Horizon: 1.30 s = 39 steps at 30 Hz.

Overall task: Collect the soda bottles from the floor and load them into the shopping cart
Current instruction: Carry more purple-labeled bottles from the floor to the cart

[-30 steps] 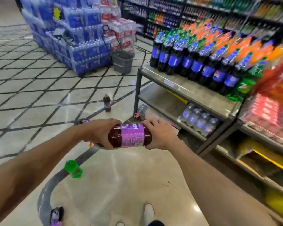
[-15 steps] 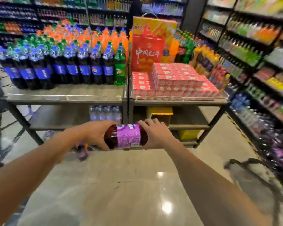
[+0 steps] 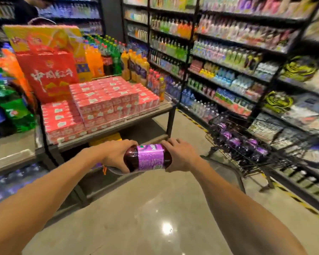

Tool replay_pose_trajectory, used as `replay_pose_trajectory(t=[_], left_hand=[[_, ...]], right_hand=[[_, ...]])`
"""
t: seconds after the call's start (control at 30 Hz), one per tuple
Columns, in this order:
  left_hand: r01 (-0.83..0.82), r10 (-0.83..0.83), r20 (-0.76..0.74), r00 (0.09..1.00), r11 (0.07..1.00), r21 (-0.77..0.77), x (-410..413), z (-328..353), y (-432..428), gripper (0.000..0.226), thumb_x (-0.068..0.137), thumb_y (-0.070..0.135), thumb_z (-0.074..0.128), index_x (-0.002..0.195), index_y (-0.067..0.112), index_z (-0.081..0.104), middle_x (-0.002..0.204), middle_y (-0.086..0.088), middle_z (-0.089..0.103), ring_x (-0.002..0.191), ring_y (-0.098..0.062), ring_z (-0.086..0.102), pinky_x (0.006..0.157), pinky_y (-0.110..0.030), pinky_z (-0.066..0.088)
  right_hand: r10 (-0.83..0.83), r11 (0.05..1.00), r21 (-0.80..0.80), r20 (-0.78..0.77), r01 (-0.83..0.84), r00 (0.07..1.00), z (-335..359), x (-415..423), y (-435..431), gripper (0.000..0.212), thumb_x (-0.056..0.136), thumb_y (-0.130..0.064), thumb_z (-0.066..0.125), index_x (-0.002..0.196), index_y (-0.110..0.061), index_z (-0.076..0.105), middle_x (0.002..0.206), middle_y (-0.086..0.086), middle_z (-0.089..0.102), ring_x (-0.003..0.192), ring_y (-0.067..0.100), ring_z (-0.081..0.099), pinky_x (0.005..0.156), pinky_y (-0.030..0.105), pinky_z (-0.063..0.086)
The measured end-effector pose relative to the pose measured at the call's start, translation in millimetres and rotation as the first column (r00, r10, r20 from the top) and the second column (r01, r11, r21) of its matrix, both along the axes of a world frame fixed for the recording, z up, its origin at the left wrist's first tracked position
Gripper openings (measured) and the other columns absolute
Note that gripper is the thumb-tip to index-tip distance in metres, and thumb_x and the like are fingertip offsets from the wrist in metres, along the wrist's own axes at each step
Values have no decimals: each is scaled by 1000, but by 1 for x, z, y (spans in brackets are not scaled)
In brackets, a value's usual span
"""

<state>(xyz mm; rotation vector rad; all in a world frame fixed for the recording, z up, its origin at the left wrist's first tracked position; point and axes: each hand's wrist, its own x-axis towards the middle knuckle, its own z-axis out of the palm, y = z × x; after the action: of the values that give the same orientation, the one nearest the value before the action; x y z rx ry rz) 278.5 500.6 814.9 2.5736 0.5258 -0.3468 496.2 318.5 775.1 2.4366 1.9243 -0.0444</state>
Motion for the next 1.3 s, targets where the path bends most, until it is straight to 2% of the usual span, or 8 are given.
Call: replay_pose_trajectory(t=[0.23,0.47,0.6,0.73,0.93,1.07,1.23,1.3], left_hand=[[192,-193,-18,981,980,-58,131,-10,34,91,58,45,90,133,47,39,115,15,59,104,-6,63,93,-36,58],[381,-381,12,924,922,-75,243,-7,70,92,58,46,90,135,46,40,116,20,59,106,-3,61,97,-35,55],[476,-478,-8,879,877,-57,302,-2,78,92,62,39,90,139,39,40,118,16,59,109,-5,58,100,-37,53],[526,-528,-27,849,849,-49,364,-9,87,95,60,38,90,140,35,40,122,13,60,111,-8,59,95,-30,51],[602,-604,-41,796,796,-58,465,-22,97,95,56,43,91,138,33,44,119,13,62,108,-7,62,99,-37,55],[637,-640,-39,768,768,-67,533,-25,101,92,62,36,91,139,31,42,123,10,61,112,-10,60,99,-31,49],[649,-649,-47,760,761,-10,612,-31,111,106,48,56,81,142,33,39,126,10,58,113,-12,57,102,-37,49],[652,-652,-48,757,758,-12,639,-34,116,107,51,53,84,145,31,37,129,8,56,116,-14,56,104,-39,49]], right_hand=[[-207,977,-42,-3,207,978,-1,90,-12,110,64,-61,89,153,-33,30,137,1,53,121,25,53,101,47,51],[-389,920,-51,10,389,921,7,157,-6,108,68,-60,87,155,-31,29,143,2,50,124,25,51,103,45,50],[-468,882,-55,7,468,884,5,191,-3,108,70,-62,86,156,-32,29,143,2,51,124,24,52,104,44,50],[-528,847,-80,-4,526,849,4,233,-1,111,70,-63,85,158,-32,25,145,2,48,126,22,49,106,42,46],[-600,794,-131,-17,593,800,-11,312,3,115,68,-66,86,158,-31,23,147,4,48,127,26,50,108,47,48],[-616,783,-118,-10,611,788,-20,375,4,115,70,-65,84,160,-28,22,151,6,45,132,29,47,108,47,45],[-626,772,-141,2,620,780,-23,450,14,119,69,-67,84,161,-28,18,155,7,41,136,33,46,108,50,48],[-644,757,-154,-16,635,765,-26,475,19,120,67,-65,85,161,-30,18,154,6,41,136,32,45,107,53,48]])
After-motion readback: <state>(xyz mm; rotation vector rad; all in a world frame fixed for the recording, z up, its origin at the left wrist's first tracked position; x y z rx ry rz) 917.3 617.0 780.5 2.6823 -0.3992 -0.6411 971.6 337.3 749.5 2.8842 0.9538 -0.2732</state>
